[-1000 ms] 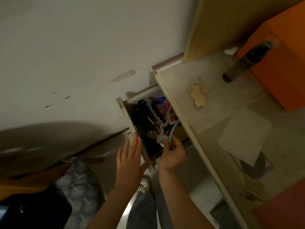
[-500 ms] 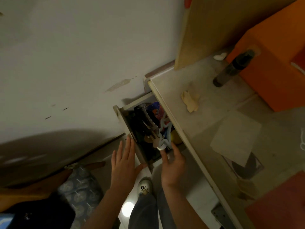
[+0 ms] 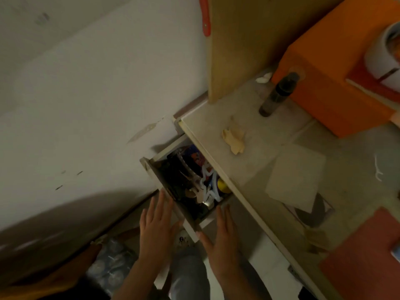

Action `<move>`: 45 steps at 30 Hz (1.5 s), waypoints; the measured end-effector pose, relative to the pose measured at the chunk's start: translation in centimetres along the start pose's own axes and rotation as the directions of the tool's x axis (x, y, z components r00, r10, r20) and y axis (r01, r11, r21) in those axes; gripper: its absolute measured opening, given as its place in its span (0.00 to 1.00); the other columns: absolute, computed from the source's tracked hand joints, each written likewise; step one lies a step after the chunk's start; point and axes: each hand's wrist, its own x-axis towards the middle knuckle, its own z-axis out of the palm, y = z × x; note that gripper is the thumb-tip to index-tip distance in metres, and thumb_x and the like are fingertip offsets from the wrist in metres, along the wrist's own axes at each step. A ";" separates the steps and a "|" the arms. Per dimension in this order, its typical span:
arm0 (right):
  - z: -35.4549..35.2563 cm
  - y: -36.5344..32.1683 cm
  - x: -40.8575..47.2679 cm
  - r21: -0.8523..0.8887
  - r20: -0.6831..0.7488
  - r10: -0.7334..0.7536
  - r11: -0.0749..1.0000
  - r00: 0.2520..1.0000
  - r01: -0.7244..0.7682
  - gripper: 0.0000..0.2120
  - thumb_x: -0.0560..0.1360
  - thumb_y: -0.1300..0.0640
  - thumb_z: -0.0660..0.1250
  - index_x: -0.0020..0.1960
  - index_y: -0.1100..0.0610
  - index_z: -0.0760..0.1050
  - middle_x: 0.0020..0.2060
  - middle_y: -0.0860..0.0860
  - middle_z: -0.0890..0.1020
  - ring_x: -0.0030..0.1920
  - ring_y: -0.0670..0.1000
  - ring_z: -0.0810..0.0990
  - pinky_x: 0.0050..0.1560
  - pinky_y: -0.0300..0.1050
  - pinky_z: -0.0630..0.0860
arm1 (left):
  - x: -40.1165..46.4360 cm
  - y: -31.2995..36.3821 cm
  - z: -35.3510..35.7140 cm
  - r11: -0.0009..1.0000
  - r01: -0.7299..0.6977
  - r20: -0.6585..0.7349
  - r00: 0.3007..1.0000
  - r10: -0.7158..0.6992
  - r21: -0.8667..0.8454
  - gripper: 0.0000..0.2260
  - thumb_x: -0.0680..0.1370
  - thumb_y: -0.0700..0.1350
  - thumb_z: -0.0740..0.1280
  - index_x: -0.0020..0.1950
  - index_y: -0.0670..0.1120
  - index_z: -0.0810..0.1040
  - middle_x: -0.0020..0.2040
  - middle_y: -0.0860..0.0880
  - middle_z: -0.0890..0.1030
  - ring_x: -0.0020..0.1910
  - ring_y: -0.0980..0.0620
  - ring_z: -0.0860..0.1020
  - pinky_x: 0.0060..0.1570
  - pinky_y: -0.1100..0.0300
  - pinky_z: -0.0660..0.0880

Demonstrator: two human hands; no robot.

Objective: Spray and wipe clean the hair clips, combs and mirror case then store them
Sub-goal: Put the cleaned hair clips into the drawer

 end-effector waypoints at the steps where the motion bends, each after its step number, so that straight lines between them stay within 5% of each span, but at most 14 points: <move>1: 0.2 -0.3 0.0 0.005 0.018 0.029 1.000 0.999 -0.029 0.47 0.72 0.37 0.64 0.75 0.48 0.35 0.77 0.50 0.41 0.77 0.49 0.47 0.74 0.42 0.52 | 0.2 -0.3 -0.1 0.999 -0.025 -0.008 1.000 0.026 0.023 0.42 0.71 0.70 0.27 0.76 0.50 0.50 0.78 0.48 0.46 0.76 0.45 0.46 0.73 0.47 0.46; 4: 1.3 -1.2 -0.1 0.076 0.034 0.103 0.991 0.994 -0.105 0.54 0.70 0.37 0.68 0.76 0.54 0.33 0.77 0.49 0.38 0.77 0.49 0.47 0.73 0.40 0.52 | 0.3 -1.5 -0.6 0.991 -0.093 0.036 0.995 0.090 0.093 0.34 0.75 0.67 0.32 0.77 0.52 0.47 0.77 0.50 0.41 0.76 0.48 0.40 0.75 0.48 0.43; 7: 3.1 -2.2 -0.3 0.137 -0.026 0.177 0.976 0.984 -0.172 0.56 0.70 0.40 0.70 0.75 0.56 0.31 0.75 0.47 0.36 0.77 0.48 0.48 0.73 0.41 0.54 | 0.5 -2.7 -1.3 0.983 -0.176 0.073 0.983 0.171 0.059 0.30 0.80 0.53 0.60 0.77 0.54 0.47 0.77 0.51 0.43 0.77 0.47 0.42 0.75 0.45 0.50; 11: 6.1 -3.5 -0.7 0.283 -0.124 0.287 0.928 0.950 -0.243 0.53 0.72 0.49 0.73 0.76 0.56 0.34 0.77 0.50 0.43 0.77 0.50 0.51 0.75 0.44 0.56 | 1.4 -4.4 -2.4 0.918 -0.349 0.152 0.934 0.324 0.189 0.33 0.79 0.52 0.62 0.77 0.55 0.44 0.78 0.48 0.45 0.75 0.44 0.40 0.73 0.44 0.49; 15: 8.7 -4.2 -0.6 0.395 -0.248 0.378 0.880 0.892 -0.263 0.46 0.73 0.54 0.72 0.77 0.52 0.42 0.77 0.47 0.50 0.75 0.45 0.53 0.73 0.37 0.52 | 1.9 -5.8 -3.3 0.869 -0.447 0.068 0.894 0.444 0.213 0.29 0.70 0.48 0.75 0.69 0.46 0.73 0.69 0.42 0.73 0.67 0.38 0.72 0.61 0.41 0.69; 20: 10.3 -4.2 -0.6 0.593 -0.276 0.450 0.775 0.849 -0.218 0.40 0.74 0.52 0.71 0.77 0.46 0.50 0.74 0.49 0.62 0.73 0.51 0.63 0.72 0.54 0.63 | 2.2 -6.5 -3.0 0.814 -0.527 0.046 0.845 0.533 0.245 0.24 0.74 0.50 0.56 0.67 0.44 0.76 0.67 0.42 0.75 0.66 0.40 0.74 0.61 0.40 0.69; 28: 11.6 -4.0 -0.1 0.708 -0.425 0.481 0.704 0.767 -0.049 0.37 0.73 0.61 0.71 0.76 0.54 0.56 0.74 0.51 0.64 0.73 0.54 0.64 0.70 0.58 0.66 | 1.8 -5.9 -2.2 0.855 -0.485 0.087 0.874 0.478 0.183 0.26 0.78 0.52 0.49 0.66 0.41 0.76 0.66 0.39 0.76 0.63 0.39 0.76 0.57 0.40 0.73; 32: 12.0 -3.7 0.0 0.772 -0.479 0.517 0.632 0.710 0.061 0.35 0.70 0.63 0.73 0.72 0.50 0.63 0.69 0.47 0.70 0.70 0.53 0.69 0.67 0.59 0.70 | 1.7 -5.7 -1.7 0.861 -0.467 0.080 0.884 0.461 0.203 0.34 0.82 0.54 0.36 0.65 0.39 0.76 0.64 0.38 0.76 0.60 0.39 0.78 0.55 0.40 0.75; 38: 12.8 -3.0 0.3 0.735 -0.529 0.493 0.673 0.691 0.082 0.35 0.69 0.62 0.76 0.72 0.52 0.66 0.67 0.45 0.71 0.68 0.52 0.71 0.66 0.57 0.72 | 1.7 -5.5 -0.7 0.847 -0.468 0.069 0.882 0.467 0.251 0.35 0.82 0.54 0.34 0.65 0.38 0.76 0.64 0.37 0.76 0.59 0.38 0.78 0.52 0.40 0.76; 42: 11.9 -2.6 0.9 0.759 -0.545 0.520 0.638 0.658 0.126 0.34 0.69 0.62 0.76 0.66 0.39 0.65 0.64 0.41 0.72 0.67 0.50 0.72 0.68 0.53 0.70 | 2.4 -4.8 -0.5 0.828 -0.501 0.031 0.859 0.510 0.252 0.27 0.76 0.52 0.51 0.66 0.38 0.75 0.65 0.37 0.75 0.59 0.38 0.78 0.51 0.40 0.76; 45: 11.0 -1.9 1.8 0.732 -0.588 0.478 0.658 0.652 0.178 0.34 0.69 0.59 0.76 0.67 0.39 0.64 0.64 0.42 0.72 0.66 0.49 0.73 0.68 0.53 0.70 | 3.4 -3.9 -0.5 0.820 -0.513 -0.012 0.846 0.533 0.253 0.28 0.82 0.52 0.43 0.65 0.38 0.76 0.64 0.37 0.76 0.59 0.37 0.78 0.49 0.38 0.76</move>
